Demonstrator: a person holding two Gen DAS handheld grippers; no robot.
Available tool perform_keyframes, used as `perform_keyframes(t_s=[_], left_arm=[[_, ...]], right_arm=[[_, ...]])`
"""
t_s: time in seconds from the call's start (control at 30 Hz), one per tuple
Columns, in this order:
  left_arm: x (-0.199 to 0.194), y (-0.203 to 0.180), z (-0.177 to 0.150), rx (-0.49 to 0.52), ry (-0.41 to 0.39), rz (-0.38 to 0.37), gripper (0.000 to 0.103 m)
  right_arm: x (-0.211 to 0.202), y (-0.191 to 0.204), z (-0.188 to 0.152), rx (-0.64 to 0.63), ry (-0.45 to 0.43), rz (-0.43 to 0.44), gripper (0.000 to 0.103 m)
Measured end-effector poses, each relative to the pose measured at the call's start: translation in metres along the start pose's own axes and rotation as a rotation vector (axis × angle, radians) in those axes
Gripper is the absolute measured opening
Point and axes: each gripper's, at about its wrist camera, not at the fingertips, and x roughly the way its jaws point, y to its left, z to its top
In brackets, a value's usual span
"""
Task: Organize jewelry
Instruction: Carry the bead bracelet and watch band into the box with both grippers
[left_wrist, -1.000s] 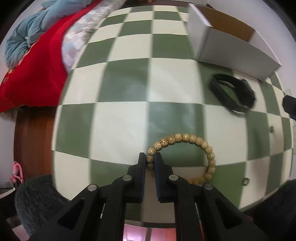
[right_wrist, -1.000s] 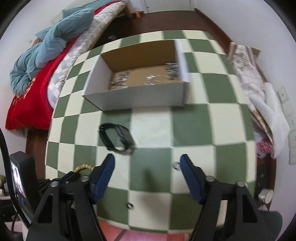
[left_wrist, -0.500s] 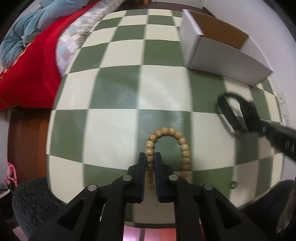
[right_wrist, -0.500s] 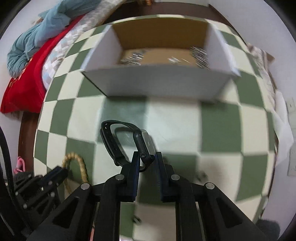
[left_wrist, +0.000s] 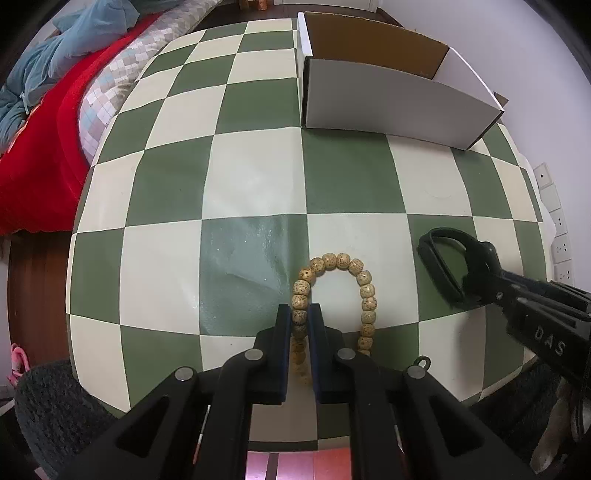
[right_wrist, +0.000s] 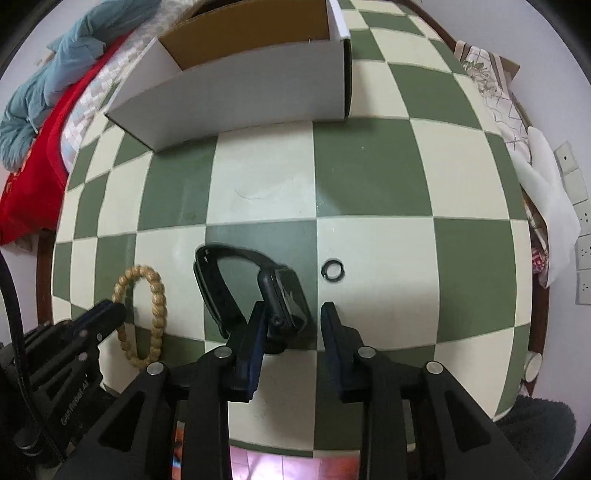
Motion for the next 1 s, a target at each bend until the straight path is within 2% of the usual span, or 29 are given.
perform_keyframes(t_s=[0.17, 0.27, 0.37, 0.53, 0.7, 0.83, 1.0], left_arm=[[-0.033, -0.001, 0.007, 0.004, -0.051, -0.039, 0.006], [-0.063, -0.002, 0.017, 0.012, -0.106, -0.07, 0.006], [-0.093, -0.003, 0.035, 0.018, -0.168, -0.113, 0.006], [-0.131, -0.001, 0.087, 0.044, -0.256, -0.188, 0.006], [-0.135, -0.012, 0.136, 0.08, -0.273, -0.205, 0.006], [-0.113, -0.022, 0.175, 0.104, -0.229, -0.179, 0.006], [-0.077, -0.022, 0.208, 0.097, -0.162, -0.162, 0.006]], right_arm=[[-0.019, -0.002, 0.001, 0.016, -0.052, 0.03, 0.016], [-0.048, -0.005, 0.008, 0.033, -0.105, 0.069, 0.016], [-0.087, -0.007, 0.023, 0.034, -0.176, 0.104, 0.016], [-0.131, 0.0, 0.055, 0.014, -0.245, 0.126, 0.016], [-0.133, -0.002, 0.099, 0.023, -0.244, 0.11, 0.016], [-0.113, -0.005, 0.128, 0.035, -0.206, 0.093, 0.016], [-0.082, -0.008, 0.157, 0.046, -0.157, 0.061, 0.016]])
